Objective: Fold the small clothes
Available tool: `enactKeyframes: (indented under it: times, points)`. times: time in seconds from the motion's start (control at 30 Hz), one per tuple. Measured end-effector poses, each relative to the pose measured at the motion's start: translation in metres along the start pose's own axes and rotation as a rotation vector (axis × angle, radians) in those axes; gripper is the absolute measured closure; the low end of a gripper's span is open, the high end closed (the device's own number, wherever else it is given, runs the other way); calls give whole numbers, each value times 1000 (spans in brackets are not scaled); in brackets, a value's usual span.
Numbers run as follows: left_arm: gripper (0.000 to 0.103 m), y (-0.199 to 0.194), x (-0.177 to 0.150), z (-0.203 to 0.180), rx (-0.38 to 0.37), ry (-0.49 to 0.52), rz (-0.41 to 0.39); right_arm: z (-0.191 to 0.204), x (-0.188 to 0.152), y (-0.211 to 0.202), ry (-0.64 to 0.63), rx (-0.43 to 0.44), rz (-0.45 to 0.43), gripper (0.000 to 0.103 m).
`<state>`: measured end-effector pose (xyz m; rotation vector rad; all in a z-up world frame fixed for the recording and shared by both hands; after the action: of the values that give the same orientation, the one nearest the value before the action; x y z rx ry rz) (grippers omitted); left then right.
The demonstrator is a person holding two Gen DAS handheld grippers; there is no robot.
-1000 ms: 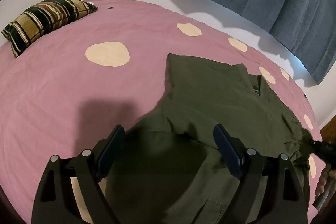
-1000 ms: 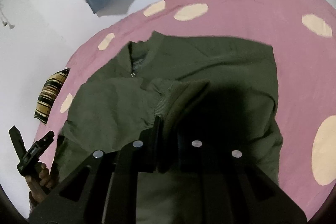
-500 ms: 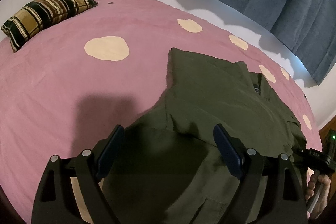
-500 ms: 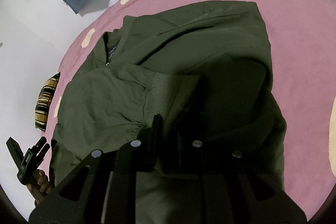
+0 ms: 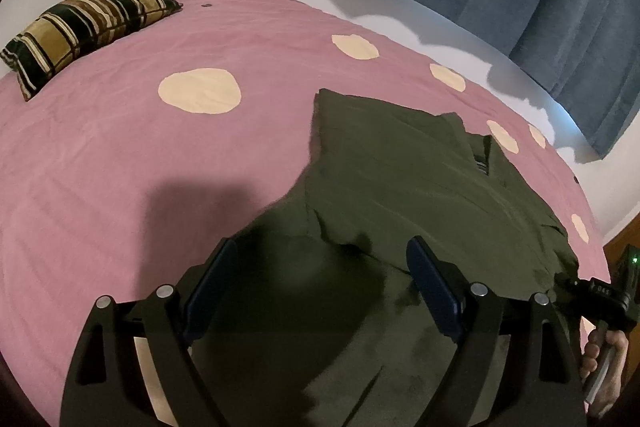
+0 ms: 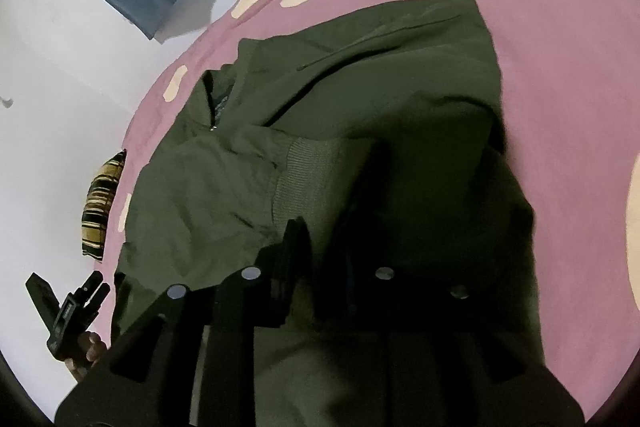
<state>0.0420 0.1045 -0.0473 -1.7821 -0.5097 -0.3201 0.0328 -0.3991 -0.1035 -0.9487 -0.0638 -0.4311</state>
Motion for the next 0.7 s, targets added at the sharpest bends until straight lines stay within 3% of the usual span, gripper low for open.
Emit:
enactKeyframes:
  times: [0.1, 0.47, 0.7]
  points:
    - [18, -3, -2, -1, -5, 10, 4, -2, -8, -12, 1, 6, -15, 79]
    - [18, -24, -16, 6, -22, 77, 5, -21, -57, -77, -8, -10, -75, 52]
    - [18, -35, -41, 38, -135, 138, 84, -44, -105, -95, 2, -11, -27, 47]
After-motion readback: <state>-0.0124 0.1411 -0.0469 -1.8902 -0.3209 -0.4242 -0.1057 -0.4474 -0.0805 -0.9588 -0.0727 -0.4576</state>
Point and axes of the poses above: each gripper's, at about its wrist camera, not at the fingertips, and y roughly the way its jaws point, z to its left, x to its top, the point moved 2 cm from there along y, roughly the way its jaws point, and after that the axes turned 12 degrees about z, right-handed, at the moved point
